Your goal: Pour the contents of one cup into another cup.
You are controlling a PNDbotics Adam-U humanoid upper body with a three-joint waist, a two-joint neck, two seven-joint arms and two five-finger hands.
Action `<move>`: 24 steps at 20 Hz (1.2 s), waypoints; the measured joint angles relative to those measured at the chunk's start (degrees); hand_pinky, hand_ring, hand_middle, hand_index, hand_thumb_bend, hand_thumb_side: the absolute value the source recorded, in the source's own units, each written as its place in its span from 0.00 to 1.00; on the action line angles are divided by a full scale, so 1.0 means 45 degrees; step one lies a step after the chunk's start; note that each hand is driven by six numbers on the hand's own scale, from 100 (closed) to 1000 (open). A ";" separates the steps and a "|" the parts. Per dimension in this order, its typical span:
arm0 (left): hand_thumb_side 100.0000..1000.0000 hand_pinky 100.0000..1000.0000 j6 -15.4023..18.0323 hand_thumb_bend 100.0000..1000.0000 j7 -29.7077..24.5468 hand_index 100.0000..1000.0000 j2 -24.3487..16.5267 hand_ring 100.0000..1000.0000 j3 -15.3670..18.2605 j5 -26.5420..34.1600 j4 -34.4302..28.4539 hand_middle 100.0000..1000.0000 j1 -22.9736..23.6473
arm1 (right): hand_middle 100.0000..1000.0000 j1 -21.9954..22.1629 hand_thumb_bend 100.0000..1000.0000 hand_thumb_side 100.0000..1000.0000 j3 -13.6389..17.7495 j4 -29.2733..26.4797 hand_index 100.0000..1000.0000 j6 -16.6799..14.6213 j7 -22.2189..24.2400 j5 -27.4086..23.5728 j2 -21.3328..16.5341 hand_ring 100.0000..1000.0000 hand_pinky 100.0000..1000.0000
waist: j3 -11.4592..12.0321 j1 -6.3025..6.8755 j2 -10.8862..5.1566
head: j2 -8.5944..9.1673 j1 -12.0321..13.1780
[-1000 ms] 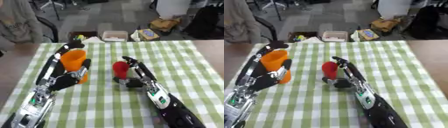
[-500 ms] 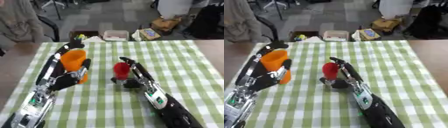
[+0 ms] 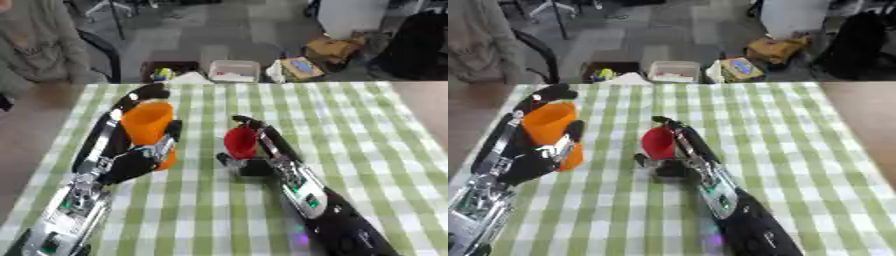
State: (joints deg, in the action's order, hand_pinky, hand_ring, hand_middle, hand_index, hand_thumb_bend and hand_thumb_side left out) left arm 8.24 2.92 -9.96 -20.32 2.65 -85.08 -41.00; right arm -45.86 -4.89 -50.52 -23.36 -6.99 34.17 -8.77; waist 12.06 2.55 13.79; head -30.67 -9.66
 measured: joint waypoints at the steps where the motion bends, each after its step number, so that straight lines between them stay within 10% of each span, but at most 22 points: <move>1: 0.17 0.30 -0.0002 0.00 -0.0002 0.85 0.0000 0.35 -0.0001 0.0010 -0.0019 0.73 -0.0002 | 0.37 -0.0001 0.29 0.23 0.0002 0.0013 0.89 0.0013 -0.0010 -0.0037 0.0003 0.70 0.52 | 0.0000 -0.0004 0.0000 | 0.0001 0.0000; 10: 0.17 0.30 -0.0007 0.00 -0.0007 0.85 0.0000 0.36 -0.0035 0.0087 -0.0080 0.73 -0.0017 | 0.20 -0.0004 0.00 0.00 0.0062 0.0022 0.83 0.0103 -0.0178 -0.0484 0.0005 0.51 0.38 | -0.0012 0.0023 0.0000 | 0.0012 -0.0008; 24: 0.17 0.30 -0.0209 0.00 0.0172 0.85 -0.0639 0.36 0.0017 0.0516 -0.0812 0.73 0.0252 | 0.21 0.0508 0.00 0.00 0.0133 -0.0390 0.84 0.0347 -0.0552 -0.1441 -0.0622 0.52 0.39 | -0.0577 0.0026 -0.0102 | 0.0103 0.0071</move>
State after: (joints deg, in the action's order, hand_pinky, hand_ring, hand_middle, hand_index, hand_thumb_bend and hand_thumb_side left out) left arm 7.30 3.70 -12.83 -20.24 4.97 -88.73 -39.86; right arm -43.57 -4.29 -52.27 -21.80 -9.48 27.68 -11.56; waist 9.46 2.66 13.33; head -30.20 -9.34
